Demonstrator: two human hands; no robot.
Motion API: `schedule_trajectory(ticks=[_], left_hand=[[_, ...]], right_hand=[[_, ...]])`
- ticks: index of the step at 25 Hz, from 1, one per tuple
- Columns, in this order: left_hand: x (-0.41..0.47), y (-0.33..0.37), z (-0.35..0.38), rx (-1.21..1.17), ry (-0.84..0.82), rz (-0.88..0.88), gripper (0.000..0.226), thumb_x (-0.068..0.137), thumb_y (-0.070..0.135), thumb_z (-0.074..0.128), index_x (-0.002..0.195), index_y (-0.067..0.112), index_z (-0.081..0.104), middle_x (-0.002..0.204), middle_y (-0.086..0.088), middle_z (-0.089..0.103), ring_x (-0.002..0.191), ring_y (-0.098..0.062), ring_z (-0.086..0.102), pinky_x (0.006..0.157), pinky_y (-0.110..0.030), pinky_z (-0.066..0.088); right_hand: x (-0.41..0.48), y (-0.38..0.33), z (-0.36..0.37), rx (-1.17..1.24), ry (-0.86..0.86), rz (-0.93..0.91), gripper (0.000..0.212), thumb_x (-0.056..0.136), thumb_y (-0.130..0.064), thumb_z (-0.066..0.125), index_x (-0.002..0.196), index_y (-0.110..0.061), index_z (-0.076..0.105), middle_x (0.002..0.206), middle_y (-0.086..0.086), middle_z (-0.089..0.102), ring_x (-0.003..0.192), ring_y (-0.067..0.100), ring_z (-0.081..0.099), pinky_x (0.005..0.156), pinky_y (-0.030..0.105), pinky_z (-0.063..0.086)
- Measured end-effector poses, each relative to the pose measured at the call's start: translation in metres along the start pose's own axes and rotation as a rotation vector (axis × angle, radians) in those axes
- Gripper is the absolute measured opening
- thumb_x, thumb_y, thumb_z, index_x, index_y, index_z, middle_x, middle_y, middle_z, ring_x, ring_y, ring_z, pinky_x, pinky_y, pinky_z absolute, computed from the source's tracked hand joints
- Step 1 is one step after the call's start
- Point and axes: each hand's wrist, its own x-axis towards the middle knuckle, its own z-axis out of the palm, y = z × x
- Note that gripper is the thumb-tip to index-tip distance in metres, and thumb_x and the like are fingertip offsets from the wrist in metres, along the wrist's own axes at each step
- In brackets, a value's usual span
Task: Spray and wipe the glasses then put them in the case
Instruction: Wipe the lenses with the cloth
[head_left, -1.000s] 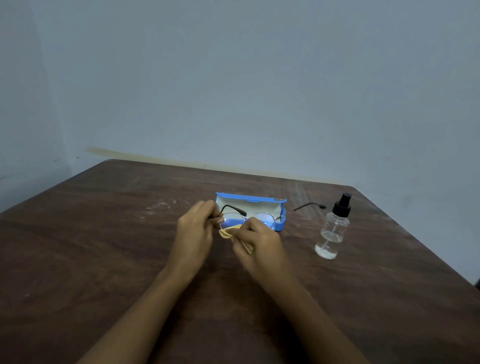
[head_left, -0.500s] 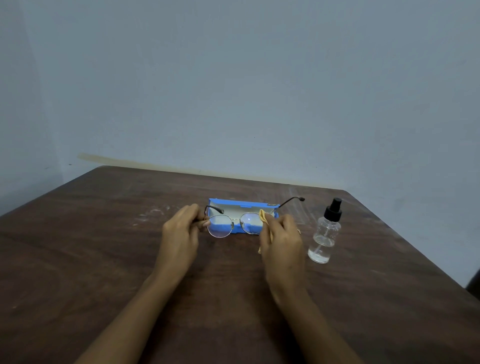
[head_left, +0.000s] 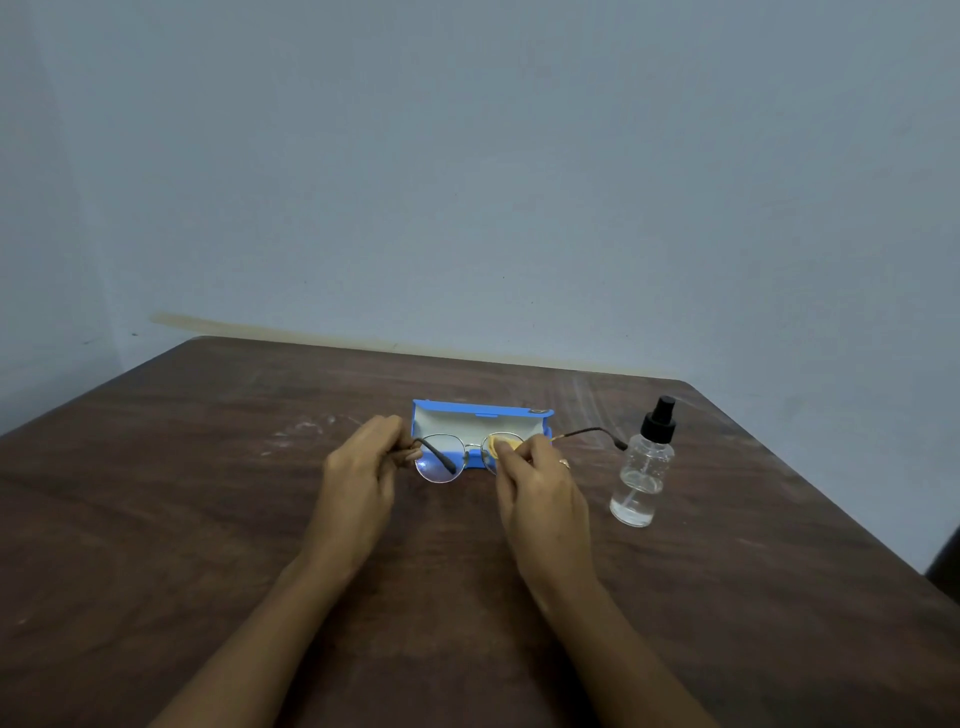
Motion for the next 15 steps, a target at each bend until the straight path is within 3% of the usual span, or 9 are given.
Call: schedule_trajectory(ticks=[3, 7, 10, 12, 15], left_hand=[[0.0006, -0.0017, -0.0002, 0.006, 0.025, -0.024, 0.009, 0.072, -0.003, 0.046, 0.065, 0.002, 0.047, 0.066, -0.011, 0.056, 0.066, -0.018, 0.045, 0.060, -0.016, 0.033], [0.0010, -0.0019, -0.0009, 0.000, 0.063, -0.055, 0.022, 0.074, -0.009, 0.054, 0.062, 0.005, 0.042, 0.062, -0.008, 0.051, 0.064, -0.013, 0.044, 0.058, -0.010, 0.032], [0.0019, -0.0042, -0.0011, -0.018, 0.094, -0.079, 0.018, 0.072, -0.001, 0.050, 0.062, 0.011, 0.042, 0.063, -0.011, 0.056, 0.068, -0.020, 0.046, 0.058, -0.009, 0.032], [0.0029, -0.0061, -0.0004, -0.015, 0.098, -0.109, 0.009, 0.072, 0.002, 0.048, 0.064, 0.004, 0.045, 0.065, -0.014, 0.058, 0.069, -0.020, 0.047, 0.059, -0.011, 0.033], [0.0037, -0.0062, -0.0006, -0.005, 0.119, -0.143, 0.016, 0.073, -0.009, 0.051, 0.062, -0.001, 0.043, 0.065, -0.016, 0.058, 0.071, -0.018, 0.047, 0.059, -0.007, 0.033]], right_hand=[[-0.0005, 0.0003, -0.0001, 0.034, -0.051, -0.031, 0.022, 0.070, -0.009, 0.074, 0.091, -0.016, 0.069, 0.070, 0.000, 0.055, 0.055, 0.018, 0.054, 0.044, 0.021, 0.036], [-0.0007, -0.0008, -0.0021, 0.021, -0.058, -0.079, 0.012, 0.073, -0.018, 0.070, 0.085, -0.019, 0.070, 0.067, -0.002, 0.054, 0.052, 0.015, 0.052, 0.044, 0.018, 0.028], [-0.0008, -0.0022, -0.0026, -0.030, -0.045, -0.159, 0.015, 0.066, -0.017, 0.075, 0.079, -0.018, 0.069, 0.063, -0.001, 0.054, 0.051, 0.016, 0.052, 0.042, 0.020, 0.030], [-0.0001, -0.0030, -0.0035, -0.089, -0.047, -0.232, 0.020, 0.058, -0.014, 0.078, 0.076, -0.018, 0.069, 0.061, -0.001, 0.054, 0.052, 0.017, 0.053, 0.041, 0.022, 0.034], [0.0005, -0.0061, -0.0046, -0.210, -0.056, -0.334, 0.025, 0.051, -0.014, 0.081, 0.074, -0.017, 0.070, 0.058, -0.002, 0.054, 0.050, 0.017, 0.052, 0.040, 0.023, 0.033]])
